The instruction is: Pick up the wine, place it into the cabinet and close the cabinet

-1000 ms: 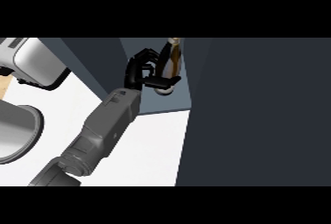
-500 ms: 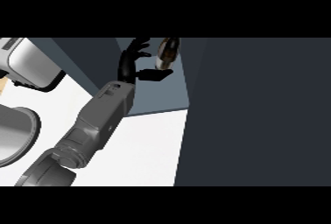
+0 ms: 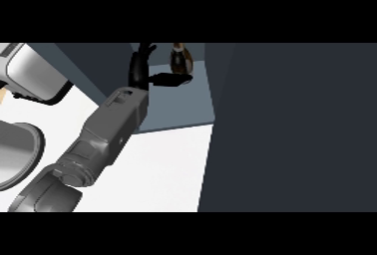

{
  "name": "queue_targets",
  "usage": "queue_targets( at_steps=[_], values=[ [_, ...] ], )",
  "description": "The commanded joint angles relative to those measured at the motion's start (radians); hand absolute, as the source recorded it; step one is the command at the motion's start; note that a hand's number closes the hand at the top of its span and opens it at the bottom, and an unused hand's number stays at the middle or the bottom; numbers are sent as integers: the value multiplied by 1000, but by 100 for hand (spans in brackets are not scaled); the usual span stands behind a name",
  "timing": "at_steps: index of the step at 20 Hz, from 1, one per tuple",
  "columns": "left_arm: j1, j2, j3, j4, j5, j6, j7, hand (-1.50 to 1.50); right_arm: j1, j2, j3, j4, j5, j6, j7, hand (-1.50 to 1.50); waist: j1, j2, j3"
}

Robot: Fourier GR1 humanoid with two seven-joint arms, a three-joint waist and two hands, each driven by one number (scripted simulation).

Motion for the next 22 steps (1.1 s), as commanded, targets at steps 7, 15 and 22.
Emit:
queue_targets(
  at_steps=[7,15,22],
  values=[
    [-46,-21,78,-63,68,-178,-50,150,62,-29,3,-157,-50,7,67,-150,14,-11,-1],
    [-60,-74,103,-86,84,-304,-82,-150,88,-30,-25,-172,-69,8,62,-150,51,-24,1],
    [-48,-76,88,-110,105,-337,-30,-150,117,-51,-38,-243,-63,-1,116,-150,59,-36,1]
  ],
)
